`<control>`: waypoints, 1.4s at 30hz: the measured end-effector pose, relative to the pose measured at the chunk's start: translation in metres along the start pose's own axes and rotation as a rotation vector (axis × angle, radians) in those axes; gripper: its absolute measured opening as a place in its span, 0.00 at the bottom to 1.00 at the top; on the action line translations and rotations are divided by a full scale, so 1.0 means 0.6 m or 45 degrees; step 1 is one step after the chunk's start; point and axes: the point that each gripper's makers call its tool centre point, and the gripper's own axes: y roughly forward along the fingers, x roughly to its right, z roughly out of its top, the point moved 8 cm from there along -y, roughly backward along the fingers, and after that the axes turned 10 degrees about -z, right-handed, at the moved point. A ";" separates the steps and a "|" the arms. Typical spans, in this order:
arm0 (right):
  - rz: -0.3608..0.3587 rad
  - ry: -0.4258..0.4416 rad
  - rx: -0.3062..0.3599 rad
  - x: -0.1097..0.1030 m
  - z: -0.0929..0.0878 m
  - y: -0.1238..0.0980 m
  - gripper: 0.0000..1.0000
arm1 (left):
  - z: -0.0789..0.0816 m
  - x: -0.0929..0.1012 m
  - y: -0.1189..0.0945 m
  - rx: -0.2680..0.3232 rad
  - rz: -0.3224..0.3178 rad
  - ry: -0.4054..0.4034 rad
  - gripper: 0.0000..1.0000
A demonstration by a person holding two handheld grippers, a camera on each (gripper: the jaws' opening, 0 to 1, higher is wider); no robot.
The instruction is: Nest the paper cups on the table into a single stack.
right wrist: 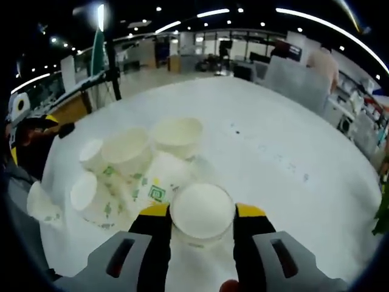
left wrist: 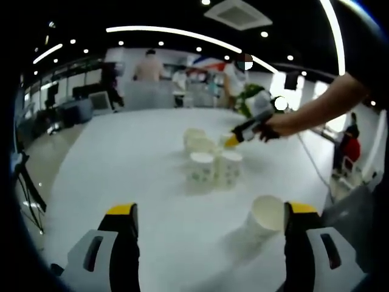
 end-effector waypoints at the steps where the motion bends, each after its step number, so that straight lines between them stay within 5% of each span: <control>1: -0.001 0.001 -0.002 0.001 -0.001 0.000 0.36 | 0.000 0.000 0.000 0.000 -0.001 0.000 1.00; 23: -0.022 -0.018 -0.021 0.032 -0.021 -0.010 0.36 | 0.010 0.005 -0.006 0.011 -0.013 0.027 1.00; 42: -0.048 -0.009 0.028 0.020 -0.012 -0.080 0.36 | 0.016 0.016 -0.023 0.014 -0.024 0.057 0.99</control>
